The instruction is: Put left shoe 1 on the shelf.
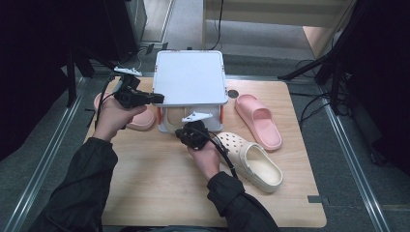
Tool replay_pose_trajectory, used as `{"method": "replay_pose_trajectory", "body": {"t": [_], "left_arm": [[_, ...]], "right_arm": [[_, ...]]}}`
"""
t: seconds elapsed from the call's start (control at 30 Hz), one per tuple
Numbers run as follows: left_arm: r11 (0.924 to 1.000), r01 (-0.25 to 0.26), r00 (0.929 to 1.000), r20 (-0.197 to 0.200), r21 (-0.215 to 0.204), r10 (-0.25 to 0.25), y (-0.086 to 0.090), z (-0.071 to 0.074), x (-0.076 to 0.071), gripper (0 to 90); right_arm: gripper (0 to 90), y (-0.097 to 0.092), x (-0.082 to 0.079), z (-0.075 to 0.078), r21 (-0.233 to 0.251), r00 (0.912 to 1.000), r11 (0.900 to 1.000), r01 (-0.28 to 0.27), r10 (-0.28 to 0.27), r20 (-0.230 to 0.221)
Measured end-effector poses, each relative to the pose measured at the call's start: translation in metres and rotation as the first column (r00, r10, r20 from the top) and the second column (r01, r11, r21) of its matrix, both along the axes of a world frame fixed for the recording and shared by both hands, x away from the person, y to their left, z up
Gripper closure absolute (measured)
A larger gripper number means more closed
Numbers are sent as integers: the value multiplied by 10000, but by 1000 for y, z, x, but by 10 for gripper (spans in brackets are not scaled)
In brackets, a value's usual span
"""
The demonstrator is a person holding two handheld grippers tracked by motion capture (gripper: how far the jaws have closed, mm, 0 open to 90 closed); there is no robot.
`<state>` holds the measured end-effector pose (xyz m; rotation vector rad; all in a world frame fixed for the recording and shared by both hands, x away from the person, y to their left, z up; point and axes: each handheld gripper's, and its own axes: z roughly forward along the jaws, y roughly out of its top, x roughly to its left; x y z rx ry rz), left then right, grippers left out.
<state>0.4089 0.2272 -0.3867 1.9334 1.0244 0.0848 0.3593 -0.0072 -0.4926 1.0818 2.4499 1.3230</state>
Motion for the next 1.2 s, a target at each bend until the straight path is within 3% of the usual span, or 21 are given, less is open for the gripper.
{"method": "replay_pose_trajectory", "body": {"t": [0.23,0.33,0.4,0.47,0.53,0.67,1.0,1.2], "left_arm": [[9997,77,9999,80,-228,-75,-3,11,-11,628],[9995,293,9993,-246,-152,-297,-6,16,-18,560],[9993,363,9992,-151,-54,-364,-7,17,-20,547],[9985,522,9984,-209,147,-519,-10,20,-26,510],[9986,526,9985,-183,72,-524,-11,20,-29,496],[9988,494,9988,-57,66,-493,-12,21,-39,485],[9999,162,9999,43,44,-162,-11,5,-61,455],[10000,68,9996,274,30,-69,-11,-4,-69,438]], "right_arm": [[777,-20,-17,18,-120,9988,9988,-482,482,32],[729,-35,-29,28,75,9961,9960,-886,885,21],[719,-38,-32,29,29,9955,9955,-945,945,47],[697,-53,-41,34,5,9938,9938,-1110,1110,33],[691,-58,-44,35,51,9934,9934,-1146,1146,12],[664,-84,-55,36,493,9930,9920,-1158,1169,-182],[651,-139,-72,37,502,9954,9942,-954,949,136],[646,-157,-75,34,522,9968,9956,-778,768,209]]}}
